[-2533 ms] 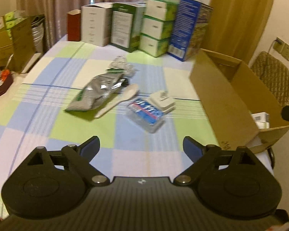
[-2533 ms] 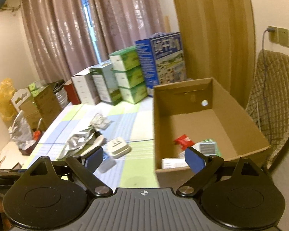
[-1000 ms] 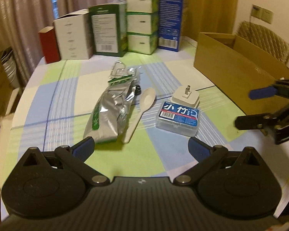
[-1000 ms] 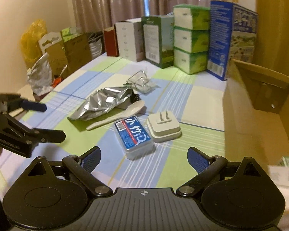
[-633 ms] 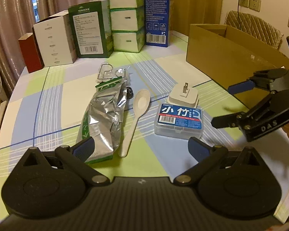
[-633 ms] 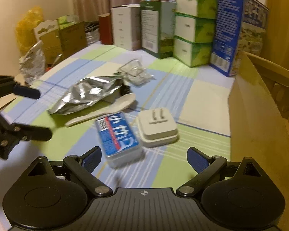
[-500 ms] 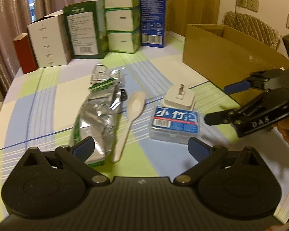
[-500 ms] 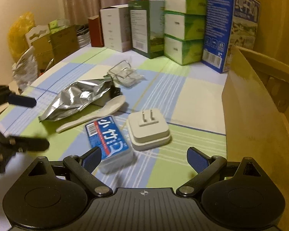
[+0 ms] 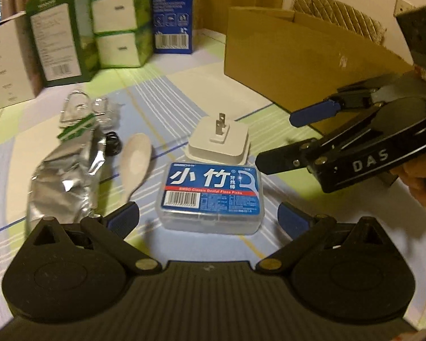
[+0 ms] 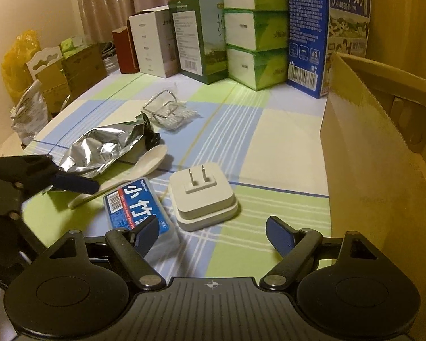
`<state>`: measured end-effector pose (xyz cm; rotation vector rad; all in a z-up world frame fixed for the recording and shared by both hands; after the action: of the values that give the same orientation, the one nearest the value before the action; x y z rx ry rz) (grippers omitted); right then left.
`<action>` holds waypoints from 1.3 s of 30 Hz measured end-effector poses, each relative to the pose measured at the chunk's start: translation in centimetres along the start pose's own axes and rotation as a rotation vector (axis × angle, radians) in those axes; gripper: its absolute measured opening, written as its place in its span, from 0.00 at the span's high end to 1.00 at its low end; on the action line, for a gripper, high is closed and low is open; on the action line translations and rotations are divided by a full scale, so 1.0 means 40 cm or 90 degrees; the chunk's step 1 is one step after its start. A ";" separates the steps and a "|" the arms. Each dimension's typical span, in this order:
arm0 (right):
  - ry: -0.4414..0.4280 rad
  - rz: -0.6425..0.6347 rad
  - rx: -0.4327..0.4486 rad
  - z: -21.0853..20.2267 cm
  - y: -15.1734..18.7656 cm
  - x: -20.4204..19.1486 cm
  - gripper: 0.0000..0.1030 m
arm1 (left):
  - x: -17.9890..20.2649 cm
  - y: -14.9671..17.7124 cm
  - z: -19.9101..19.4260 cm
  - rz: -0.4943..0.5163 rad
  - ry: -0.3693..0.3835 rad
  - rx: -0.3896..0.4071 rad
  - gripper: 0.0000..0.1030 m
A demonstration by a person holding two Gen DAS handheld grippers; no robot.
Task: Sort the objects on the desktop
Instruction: 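Lower the right tool onto the white plug adapter and close it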
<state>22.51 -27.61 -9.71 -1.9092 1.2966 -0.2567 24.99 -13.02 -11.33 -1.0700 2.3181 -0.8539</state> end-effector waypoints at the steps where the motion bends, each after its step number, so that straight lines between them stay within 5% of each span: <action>1: -0.001 -0.001 -0.001 0.003 0.000 0.003 0.22 | 0.001 -0.001 0.009 0.002 0.004 -0.001 0.01; 5: -0.001 -0.001 -0.005 0.023 -0.001 0.012 0.22 | 0.004 -0.007 0.035 0.005 0.007 0.001 0.02; 9: -0.004 -0.001 0.000 0.041 -0.012 0.015 0.22 | -0.017 -0.003 0.037 -0.021 -0.002 -0.002 0.18; 20: -0.006 -0.029 -0.041 0.148 -0.031 0.024 0.22 | -0.071 0.025 0.011 -0.058 -0.054 -0.009 0.17; 22: -0.001 -0.042 -0.039 0.151 -0.033 0.021 0.33 | -0.067 0.024 0.015 -0.050 -0.068 -0.008 0.11; 28: 0.025 -0.033 -0.048 0.121 -0.020 0.013 0.38 | -0.055 0.013 0.025 -0.052 -0.073 0.001 0.11; 30: 0.036 -0.018 -0.046 0.096 -0.002 0.010 0.38 | -0.043 0.014 0.020 -0.043 -0.077 0.001 0.19; 39: 0.092 0.008 -0.053 -0.046 0.147 -0.069 0.38 | 0.022 0.087 -0.086 -0.070 -0.123 -0.033 0.18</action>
<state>16.15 -27.09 -11.93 -1.9826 1.4340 -0.3452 20.58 -10.77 -11.41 -1.2541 2.1484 -0.6999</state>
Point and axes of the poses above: each gripper's, at about its wrist camera, not at the fingertips, and z roughly the way its jaws point, x to its right, y to its underside, the point moved 3 cm from there along z, roughly the way its jaws point, and after that the axes turned 13 degrees about -y, right-handed, at the moved point
